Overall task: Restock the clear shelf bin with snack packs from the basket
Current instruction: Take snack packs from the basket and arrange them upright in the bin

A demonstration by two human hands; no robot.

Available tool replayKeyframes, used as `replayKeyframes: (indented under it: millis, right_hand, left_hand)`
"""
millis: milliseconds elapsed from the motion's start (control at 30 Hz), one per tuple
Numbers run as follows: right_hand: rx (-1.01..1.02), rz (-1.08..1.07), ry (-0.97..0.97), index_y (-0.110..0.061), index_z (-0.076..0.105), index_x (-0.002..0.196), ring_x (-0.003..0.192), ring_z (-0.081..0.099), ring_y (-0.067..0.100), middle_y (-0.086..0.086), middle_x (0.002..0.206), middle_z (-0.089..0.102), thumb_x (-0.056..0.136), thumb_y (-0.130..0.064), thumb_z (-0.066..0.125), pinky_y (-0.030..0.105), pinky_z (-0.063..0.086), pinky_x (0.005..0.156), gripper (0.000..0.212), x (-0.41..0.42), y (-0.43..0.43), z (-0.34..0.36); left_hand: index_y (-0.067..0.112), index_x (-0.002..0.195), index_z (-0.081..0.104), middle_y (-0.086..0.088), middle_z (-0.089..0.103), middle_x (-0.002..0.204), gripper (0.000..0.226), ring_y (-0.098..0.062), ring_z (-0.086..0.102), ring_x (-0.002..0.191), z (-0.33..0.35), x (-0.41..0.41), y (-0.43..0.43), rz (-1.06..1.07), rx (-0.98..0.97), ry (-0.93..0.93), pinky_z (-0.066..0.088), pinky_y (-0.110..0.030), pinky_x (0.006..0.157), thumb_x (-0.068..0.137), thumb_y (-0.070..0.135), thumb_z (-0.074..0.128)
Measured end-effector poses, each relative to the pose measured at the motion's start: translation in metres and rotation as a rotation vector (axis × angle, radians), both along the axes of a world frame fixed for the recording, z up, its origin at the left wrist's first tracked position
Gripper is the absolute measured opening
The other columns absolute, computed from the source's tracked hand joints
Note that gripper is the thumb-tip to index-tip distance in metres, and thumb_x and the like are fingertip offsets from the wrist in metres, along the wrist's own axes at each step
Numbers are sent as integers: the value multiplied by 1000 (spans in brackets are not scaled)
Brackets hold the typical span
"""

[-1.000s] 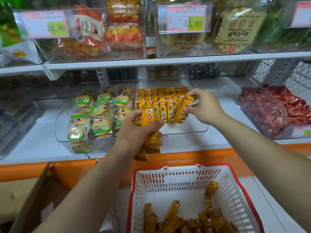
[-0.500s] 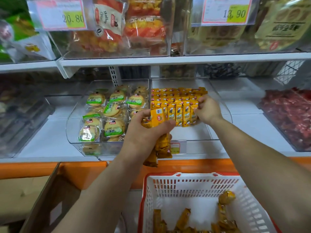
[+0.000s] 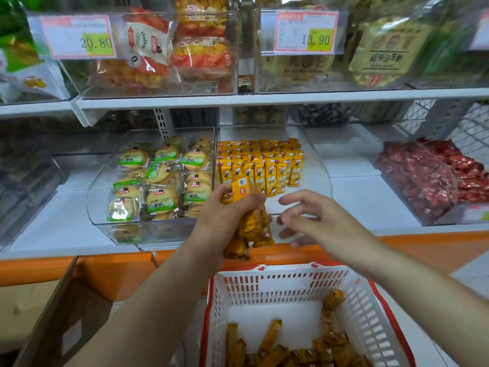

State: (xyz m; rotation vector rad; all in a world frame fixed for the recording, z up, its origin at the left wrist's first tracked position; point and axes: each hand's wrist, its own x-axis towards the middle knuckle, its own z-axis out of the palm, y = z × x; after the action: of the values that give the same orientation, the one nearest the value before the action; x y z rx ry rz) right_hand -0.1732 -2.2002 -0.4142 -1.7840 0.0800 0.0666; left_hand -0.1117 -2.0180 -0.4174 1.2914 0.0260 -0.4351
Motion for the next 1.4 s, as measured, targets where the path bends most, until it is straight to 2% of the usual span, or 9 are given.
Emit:
replayKeyframes:
  millis: [167, 300, 400, 467, 600, 1000, 1133, 1267, 1400]
  right_hand:
    - [137, -102, 49, -23, 57, 123, 82, 73, 14, 9, 101, 67, 85, -19, 75, 30, 59, 67, 42, -27, 10, -7]
    - [239, -105, 94, -25, 60, 123, 84, 73, 17, 11, 108, 70, 81, -11, 79, 25, 55, 66, 49, -27, -6, -9]
    - [322, -88, 96, -26, 59, 127, 88, 74, 25, 15, 111, 68, 77, -6, 80, 30, 56, 68, 58, -28, -13, -11]
    - [344, -68, 73, -31, 56, 131, 88, 74, 29, 15, 107, 66, 73, -5, 82, 35, 58, 71, 69, -29, -15, -13]
    - [343, 11, 54, -52, 48, 134, 94, 72, 39, 16, 114, 56, 76, 2, 79, 41, 59, 74, 86, -27, -19, -11]
    - [117, -137, -128, -17, 48, 99, 63, 66, 20, 12, 88, 63, 82, -7, 75, 40, 56, 54, 34, 9, -41, 10]
    - [-171, -209, -236, -22, 47, 92, 63, 66, 21, 13, 91, 60, 79, -4, 79, 36, 56, 58, 39, 50, -65, 20]
    - [-769, -120, -308, -33, 48, 97, 74, 64, 22, -4, 88, 65, 68, -24, 85, 34, 49, 66, 48, 101, -83, 26]
    - [-1089, -42, -200, -31, 62, 109, 96, 62, 25, 2, 114, 69, 69, -31, 88, 39, 52, 84, 48, 144, -88, 19]
  left_hand:
    - [20, 103, 72, -23, 76, 99, 27, -32, 74, 74, -6, -17, -18, -61, -22, 33, 59, -37, 56, 80, 14, 83]
    - [13, 125, 63, -16, 78, 97, 63, -32, 76, 71, 0, -22, -21, -75, -72, 73, 57, -37, 50, 67, 21, 86]
    - [9, 128, 61, -16, 79, 103, 75, -39, 78, 86, 3, -18, -17, -48, -35, 22, 63, -58, 70, 60, 25, 87]
    - [8, 131, 57, -14, 80, 98, 85, -35, 78, 86, 4, -16, -15, -31, 14, 3, 61, -55, 78, 54, 30, 87]
    - [11, 127, 59, -9, 79, 81, 76, -22, 75, 64, 4, -16, -14, -21, 64, -11, 53, -30, 44, 59, 32, 86]
    - [9, 124, 62, -10, 74, 71, 53, -23, 73, 60, 0, -5, -6, -27, 86, -28, 58, -31, 48, 77, 18, 85]
    - [13, 123, 62, -6, 77, 74, 51, -23, 76, 65, -3, 1, -2, -25, 115, -24, 59, -31, 52, 78, 20, 86]
    - [14, 125, 61, -4, 78, 74, 53, -20, 77, 67, -4, 4, -1, -28, 154, -52, 58, -28, 52, 80, 26, 85]
    - [13, 132, 55, -7, 78, 77, 63, -22, 76, 65, -6, 6, -3, -35, 151, -23, 59, -31, 51, 79, 23, 86]
